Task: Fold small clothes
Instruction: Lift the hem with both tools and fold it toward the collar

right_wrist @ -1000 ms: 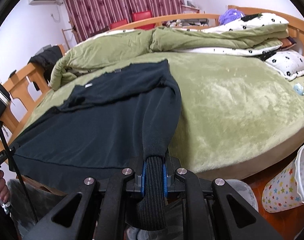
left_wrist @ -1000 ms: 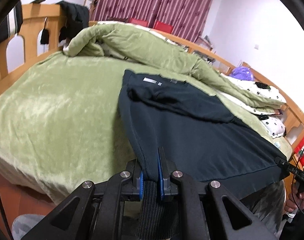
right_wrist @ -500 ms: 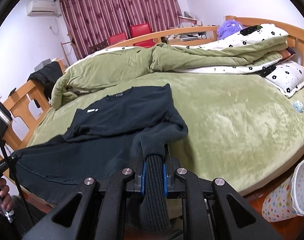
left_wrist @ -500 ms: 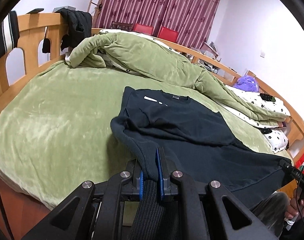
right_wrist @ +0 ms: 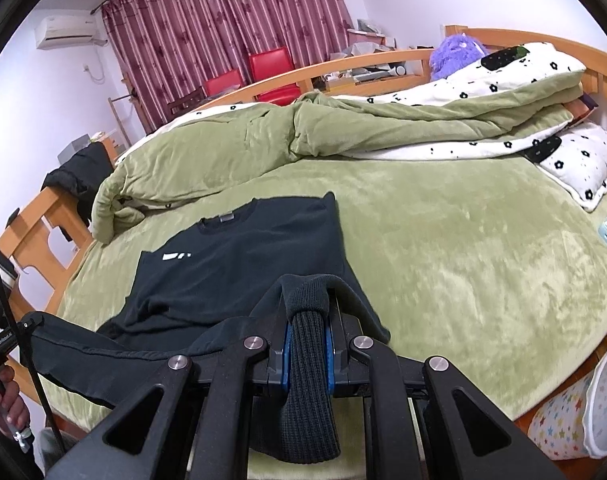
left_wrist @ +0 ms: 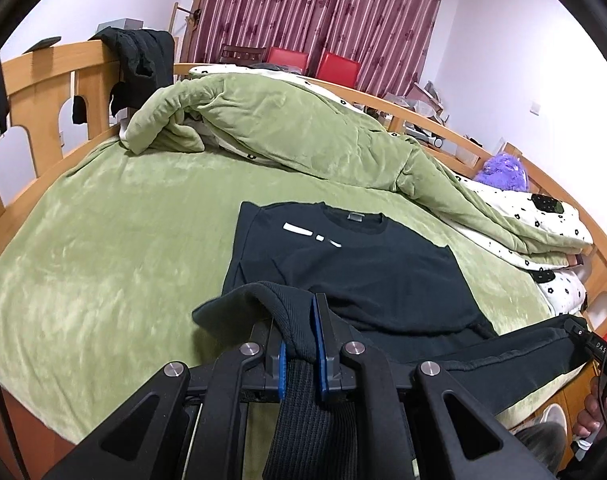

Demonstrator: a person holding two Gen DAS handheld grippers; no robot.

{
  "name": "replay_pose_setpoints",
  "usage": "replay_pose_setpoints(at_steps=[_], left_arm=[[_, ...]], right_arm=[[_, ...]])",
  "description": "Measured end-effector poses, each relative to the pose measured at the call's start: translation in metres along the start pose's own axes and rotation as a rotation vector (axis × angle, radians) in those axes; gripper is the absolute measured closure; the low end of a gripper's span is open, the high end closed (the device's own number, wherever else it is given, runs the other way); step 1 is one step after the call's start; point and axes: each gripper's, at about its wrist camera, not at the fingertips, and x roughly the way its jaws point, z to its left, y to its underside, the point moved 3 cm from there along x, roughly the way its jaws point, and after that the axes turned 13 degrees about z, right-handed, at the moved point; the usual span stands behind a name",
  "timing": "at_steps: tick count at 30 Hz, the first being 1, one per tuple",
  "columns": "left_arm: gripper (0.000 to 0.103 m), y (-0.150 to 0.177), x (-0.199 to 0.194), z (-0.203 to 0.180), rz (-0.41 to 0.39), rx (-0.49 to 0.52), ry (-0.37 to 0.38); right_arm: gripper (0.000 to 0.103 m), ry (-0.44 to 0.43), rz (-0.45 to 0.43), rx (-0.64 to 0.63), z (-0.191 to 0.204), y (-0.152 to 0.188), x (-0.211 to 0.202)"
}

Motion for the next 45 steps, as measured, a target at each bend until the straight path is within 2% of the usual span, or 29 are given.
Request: replay_pose_setpoints(at_steps=[9,23,32,45], left_arm=[[0.092,-0.038,0.033,-0.006,0.008,0.024,-0.044],[0.092,-0.1,0.098,0.017,0.03,-0.01,-0.068],[0.092,-0.129,0.144,0.028,0.045,-0.036,-0.069],[0.092,-0.177,0.222,0.023,0.101,0.002,-0.11]], right_arm=[[0.09,0.015,0.019,0.008,0.006,-0.042,0.034],[0.09,0.034,0.039,0.004,0.033,-0.105,0.096],[0.09,0.052,0.056,-0.008,0.046,-0.144,0.145],[0.09,0.057,0.094,-0.006,0.044,-0.194,0.225]])
